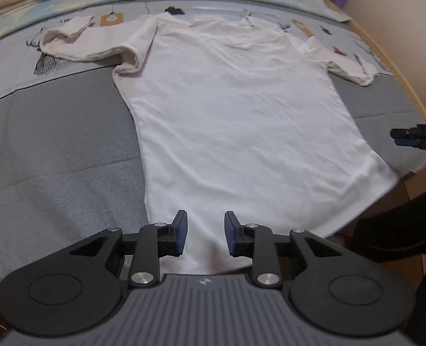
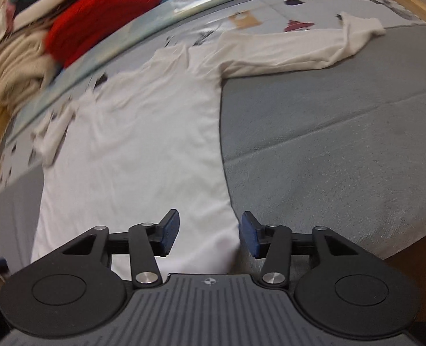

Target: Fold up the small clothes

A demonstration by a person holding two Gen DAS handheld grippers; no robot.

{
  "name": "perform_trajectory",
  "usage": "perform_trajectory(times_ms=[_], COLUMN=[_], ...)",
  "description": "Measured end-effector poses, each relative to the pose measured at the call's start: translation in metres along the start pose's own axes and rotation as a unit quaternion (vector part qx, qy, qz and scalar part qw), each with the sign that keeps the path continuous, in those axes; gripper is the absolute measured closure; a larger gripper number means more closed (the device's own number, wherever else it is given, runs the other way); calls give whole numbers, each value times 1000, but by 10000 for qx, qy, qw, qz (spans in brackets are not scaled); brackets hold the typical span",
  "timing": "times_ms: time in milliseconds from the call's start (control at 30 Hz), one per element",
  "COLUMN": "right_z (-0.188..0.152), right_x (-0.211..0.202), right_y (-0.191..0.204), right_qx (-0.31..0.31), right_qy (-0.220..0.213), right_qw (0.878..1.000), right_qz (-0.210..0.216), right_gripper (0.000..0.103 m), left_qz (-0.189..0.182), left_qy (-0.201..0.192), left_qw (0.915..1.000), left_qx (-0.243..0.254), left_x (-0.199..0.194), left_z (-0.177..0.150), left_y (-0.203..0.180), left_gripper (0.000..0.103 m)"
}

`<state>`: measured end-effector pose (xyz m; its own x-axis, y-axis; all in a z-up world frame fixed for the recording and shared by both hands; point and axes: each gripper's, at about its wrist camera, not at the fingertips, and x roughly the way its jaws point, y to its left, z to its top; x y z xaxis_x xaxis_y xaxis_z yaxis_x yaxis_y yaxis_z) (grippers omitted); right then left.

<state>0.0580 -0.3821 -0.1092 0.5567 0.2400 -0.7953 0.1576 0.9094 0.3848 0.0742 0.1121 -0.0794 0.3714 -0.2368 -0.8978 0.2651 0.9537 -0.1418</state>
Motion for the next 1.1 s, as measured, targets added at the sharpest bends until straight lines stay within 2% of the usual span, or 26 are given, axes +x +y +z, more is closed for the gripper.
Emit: perform_trajectory(times_ms=[133,267,433,467,500,533,567,633,767,867,933,1000,1100], right_z=[-5,-18,-24,-25,-25,-24,-23,-19,-16,-14,-13,-11,-10], right_x=[28,60,69,68,67,66,64,63,58,52,47,44,46], right_y=[9,9,11,13,14,13,11,2,-9,-18,-17,-14,-5], right_qx=[-298,-607,-937,-1051,-1120,-1133,-1090,-818,-568,-276,-259,-298,-546], right_qy=[422,1034,1028,994,950,901,839,765,549,494,367,252,211], right_qw=[9982,9879,9843,9840,9842,9846,9855,9883,9865,9908,9926,9945,9948], right_qz=[-310,-989,-1084,-1038,-984,-976,-994,-1040,-1432,-1228,-1132,-971,-829], right_gripper=[50,50,51,64,88,98,100,100,99,97,92,75,71], left_qz=[-73,86,188,189,200,209,216,222,205,231,258,284,524], left_qy=[72,271,405,414,422,432,440,455,461,471,505,570,890], left_qw=[9999,9995,9988,9988,9987,9987,9987,9986,9987,9986,9983,9979,9947], left_qx=[-106,-142,-203,-195,-182,-170,-159,-128,-72,-90,-108,-103,20], left_x=[24,49,60,61,62,63,64,65,68,69,72,75,89], left_z=[9,13,17,18,19,20,20,21,24,25,25,25,22], left_y=[-4,-7,-5,-6,-6,-7,-8,-10,-12,-11,-11,-11,-13], left_gripper=[72,72,72,72,72,72,72,72,71,69,69,69,66])
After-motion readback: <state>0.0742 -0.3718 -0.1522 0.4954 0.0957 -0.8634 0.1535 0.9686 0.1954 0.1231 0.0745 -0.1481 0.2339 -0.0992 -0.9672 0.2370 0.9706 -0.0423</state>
